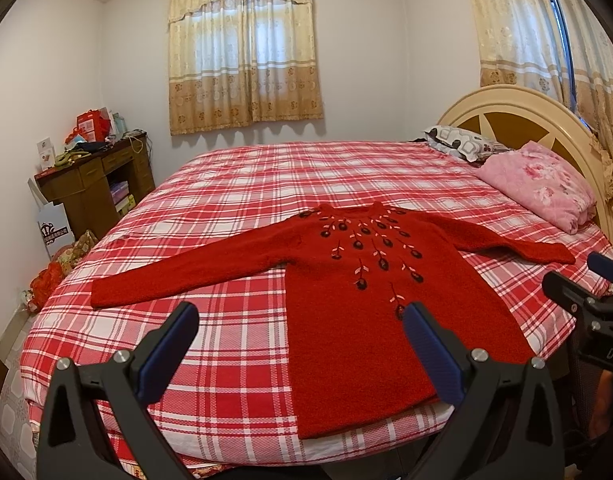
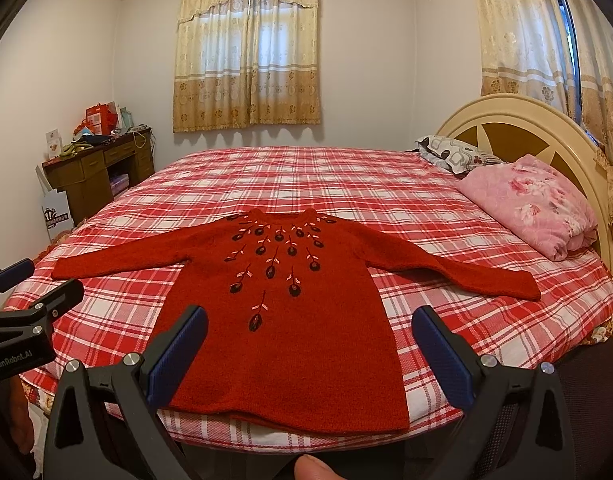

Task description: Fold small clothes

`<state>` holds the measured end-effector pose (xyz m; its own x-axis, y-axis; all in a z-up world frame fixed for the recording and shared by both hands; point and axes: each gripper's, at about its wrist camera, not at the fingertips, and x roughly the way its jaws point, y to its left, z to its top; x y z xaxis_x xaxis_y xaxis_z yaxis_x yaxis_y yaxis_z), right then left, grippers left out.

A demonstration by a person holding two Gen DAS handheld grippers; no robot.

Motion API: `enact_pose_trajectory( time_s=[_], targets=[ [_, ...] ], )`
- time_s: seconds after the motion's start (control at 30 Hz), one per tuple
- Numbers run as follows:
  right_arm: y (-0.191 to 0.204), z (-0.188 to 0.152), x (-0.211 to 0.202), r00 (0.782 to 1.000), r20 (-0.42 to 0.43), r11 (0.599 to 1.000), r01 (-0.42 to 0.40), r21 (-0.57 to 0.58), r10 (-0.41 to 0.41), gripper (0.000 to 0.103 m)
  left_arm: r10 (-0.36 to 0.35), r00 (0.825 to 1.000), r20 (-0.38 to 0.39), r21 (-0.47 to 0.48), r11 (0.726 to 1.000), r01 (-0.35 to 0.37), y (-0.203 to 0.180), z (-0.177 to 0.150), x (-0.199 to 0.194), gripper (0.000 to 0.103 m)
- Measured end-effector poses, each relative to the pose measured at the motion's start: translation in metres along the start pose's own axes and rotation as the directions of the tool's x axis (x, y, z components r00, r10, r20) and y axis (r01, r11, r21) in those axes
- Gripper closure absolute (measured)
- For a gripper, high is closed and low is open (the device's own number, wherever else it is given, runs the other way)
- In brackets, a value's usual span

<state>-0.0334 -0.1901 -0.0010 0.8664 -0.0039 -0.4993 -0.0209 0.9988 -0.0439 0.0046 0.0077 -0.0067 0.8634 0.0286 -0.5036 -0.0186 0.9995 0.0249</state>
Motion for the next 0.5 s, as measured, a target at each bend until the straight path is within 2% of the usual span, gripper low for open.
enact_pose_trajectory(
  time_s=[0.5],
  targets=[
    [0.0002,-0.002,0.0053,1.0,-0.01,1.0,-0.022,-0.004,0.022,0.001,0.007,1.0,-0.004,-0.005,1.0,-0.007,0.009,-0.0004,0.0029,0.0]
  ],
)
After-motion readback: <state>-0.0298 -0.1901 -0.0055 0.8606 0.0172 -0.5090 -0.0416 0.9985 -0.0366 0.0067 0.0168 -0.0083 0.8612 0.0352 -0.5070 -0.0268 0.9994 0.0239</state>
